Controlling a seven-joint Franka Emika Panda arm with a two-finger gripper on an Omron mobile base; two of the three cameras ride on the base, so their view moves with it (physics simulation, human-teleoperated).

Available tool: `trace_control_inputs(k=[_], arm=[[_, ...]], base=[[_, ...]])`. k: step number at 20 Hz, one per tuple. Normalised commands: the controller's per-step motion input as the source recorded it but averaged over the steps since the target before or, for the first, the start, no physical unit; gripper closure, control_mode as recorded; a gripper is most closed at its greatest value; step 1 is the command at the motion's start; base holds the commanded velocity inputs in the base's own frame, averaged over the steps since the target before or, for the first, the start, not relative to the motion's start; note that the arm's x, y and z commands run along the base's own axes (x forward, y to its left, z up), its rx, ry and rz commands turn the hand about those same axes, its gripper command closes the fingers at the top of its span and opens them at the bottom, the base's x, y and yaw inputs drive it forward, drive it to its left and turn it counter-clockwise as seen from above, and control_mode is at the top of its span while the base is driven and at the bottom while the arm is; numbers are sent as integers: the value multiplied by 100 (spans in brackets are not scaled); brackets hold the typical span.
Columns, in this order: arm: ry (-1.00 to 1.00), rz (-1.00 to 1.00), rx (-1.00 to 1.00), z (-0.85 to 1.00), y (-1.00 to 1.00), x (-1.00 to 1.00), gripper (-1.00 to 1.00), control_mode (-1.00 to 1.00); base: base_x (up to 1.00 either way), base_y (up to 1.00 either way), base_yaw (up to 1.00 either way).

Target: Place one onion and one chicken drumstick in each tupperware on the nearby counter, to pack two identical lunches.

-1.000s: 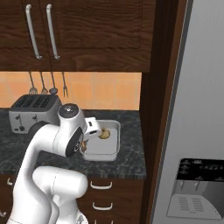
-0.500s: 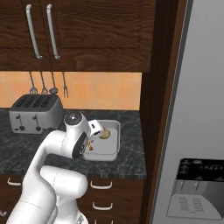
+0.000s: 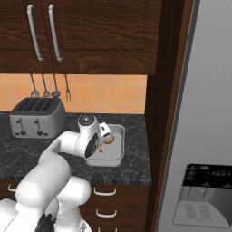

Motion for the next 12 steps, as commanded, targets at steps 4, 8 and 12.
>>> trace_control_inputs(k=[4,8,12], arm=[[2,0,-4,-40,0,9,-100,-100],[0,0,0,-6,0,0,-100,-100],[-5,0,0,16,2,-14,-100,-100]], base=[[0,0,0],[0,0,0],[0,0,0]])
